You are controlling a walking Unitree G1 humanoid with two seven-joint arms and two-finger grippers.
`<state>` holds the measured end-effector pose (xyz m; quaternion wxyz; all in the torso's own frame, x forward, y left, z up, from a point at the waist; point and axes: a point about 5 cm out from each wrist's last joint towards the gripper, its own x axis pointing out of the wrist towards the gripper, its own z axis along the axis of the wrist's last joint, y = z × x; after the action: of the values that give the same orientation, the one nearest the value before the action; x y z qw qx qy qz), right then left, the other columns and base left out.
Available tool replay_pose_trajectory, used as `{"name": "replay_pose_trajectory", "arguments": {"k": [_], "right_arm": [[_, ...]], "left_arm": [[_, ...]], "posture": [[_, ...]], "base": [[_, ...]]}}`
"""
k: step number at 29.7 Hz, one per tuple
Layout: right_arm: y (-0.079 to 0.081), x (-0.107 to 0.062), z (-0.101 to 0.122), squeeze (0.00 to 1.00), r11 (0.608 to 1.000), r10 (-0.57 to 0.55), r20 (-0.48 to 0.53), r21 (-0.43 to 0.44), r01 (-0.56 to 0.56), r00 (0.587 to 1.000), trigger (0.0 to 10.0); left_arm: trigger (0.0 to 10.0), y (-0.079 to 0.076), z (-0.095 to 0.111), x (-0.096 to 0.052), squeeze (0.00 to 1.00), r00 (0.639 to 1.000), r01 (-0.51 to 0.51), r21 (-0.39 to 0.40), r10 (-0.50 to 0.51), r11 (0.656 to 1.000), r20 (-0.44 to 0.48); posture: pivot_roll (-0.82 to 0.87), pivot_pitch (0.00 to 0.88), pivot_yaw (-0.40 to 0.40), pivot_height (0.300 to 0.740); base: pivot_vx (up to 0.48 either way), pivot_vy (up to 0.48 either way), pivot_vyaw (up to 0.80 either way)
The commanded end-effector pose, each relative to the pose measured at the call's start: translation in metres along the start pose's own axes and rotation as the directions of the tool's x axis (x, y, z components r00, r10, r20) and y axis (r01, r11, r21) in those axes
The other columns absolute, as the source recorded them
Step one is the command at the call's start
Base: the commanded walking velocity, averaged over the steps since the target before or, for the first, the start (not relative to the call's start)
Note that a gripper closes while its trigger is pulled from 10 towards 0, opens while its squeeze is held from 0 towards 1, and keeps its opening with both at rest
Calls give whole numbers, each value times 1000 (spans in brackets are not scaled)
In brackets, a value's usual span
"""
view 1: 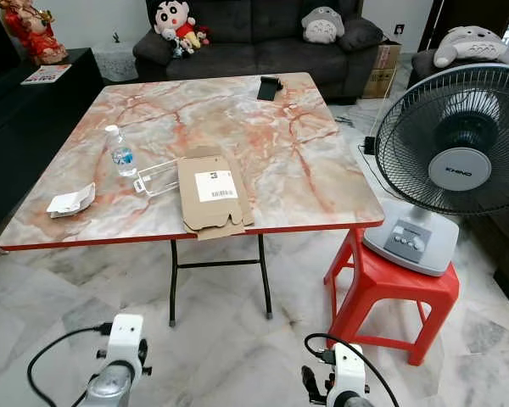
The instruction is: Picking trash to rubbish bin
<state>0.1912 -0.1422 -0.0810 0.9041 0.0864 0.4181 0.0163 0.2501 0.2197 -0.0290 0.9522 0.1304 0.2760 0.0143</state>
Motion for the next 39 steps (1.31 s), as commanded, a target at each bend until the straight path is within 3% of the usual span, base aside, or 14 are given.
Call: {"name": "replay_pose_trajectory", "arguments": {"k": [1,4,5,8,9,10,13,14,20,24,25,26,27,39], "right_arm": [[2,0,1,0,1000,3,7,2,-3,1000,10000],[1,0,1,0,1000,0,7,4,0,1000,10000],[1,0,0,0,1000,-1,5,5,1,1000,10000],[1,0,-1,0,1000,-2,3,9,2,1000,10000],[2,0,-1,0,1000,-1,3,11,1,1000,10000],[2,0,-1,0,1000,-1,3,11,1,1000,10000],[2,0,-1,0,1000,-1,3,12,1,1000,10000],[2,0,-1,0,1000,-2,4,13,2,1000,10000],[0,0,-1,0,1000,-5,4,14,5,1000,10000],[-1,0,0,0,1000,-8,5,15,8,1000,10000],[-1,0,0,0,1000,-8,5,15,8,1000,10000],[-1,0,0,0,1000,-8,6,15,8,1000,10000],[-1,0,0,0,1000,-8,6,15,8,1000,10000],[-1,0,1,0,1000,-7,10,19,7,1000,10000]], "left_arm": [[10000,-6,21,5,0,995,42,88,-50,995,91],[10000,-15,38,8,0,981,70,209,-106,976,165],[10000,-24,55,10,0,960,79,350,-165,933,224],[10000,-33,67,12,0,942,73,477,-218,876,255],[10000,-37,76,12,0,929,59,544,-246,837,278],[10000,-38,79,13,67,923,54,560,-255,826,288],[10000,-39,82,13,67,917,50,573,-265,818,298],[10000,-42,90,13,1000,905,31,628,-289,778,312],[10000,-53,126,14,1000,853,-75,771,-360,632,378],[10000,-55,143,14,1000,833,-133,793,-367,594,414],[10000,-54,145,15,812,832,-144,796,-364,588,419],[10000,-54,148,15,812,830,-157,802,-363,576,423],[10000,-54,150,15,0,830,-172,810,-361,561,426],[10000,-64,164,21,0,853,-160,826,-345,541,392]], "posture": [[-82,0,41,740],[-79,0,39,740],[-79,0,38,740],[-79,0,38,740],[-83,0,38,740],[-84,0,38,740],[-84,0,38,740],[-83,0,36,740],[-86,0,34,740],[-88,0,32,740],[-88,0,30,740],[-88,0,30,740],[-88,0,30,740],[-100,0,30,740]], "base": [[0,0,0],[0,0,0],[0,0,0],[0,0,0],[0,0,0],[0,0,0],[0,0,0],[0,0,0],[0,0,0],[0,0,0],[0,0,0],[0,0,0],[0,0,0],[0,0,0]]}}
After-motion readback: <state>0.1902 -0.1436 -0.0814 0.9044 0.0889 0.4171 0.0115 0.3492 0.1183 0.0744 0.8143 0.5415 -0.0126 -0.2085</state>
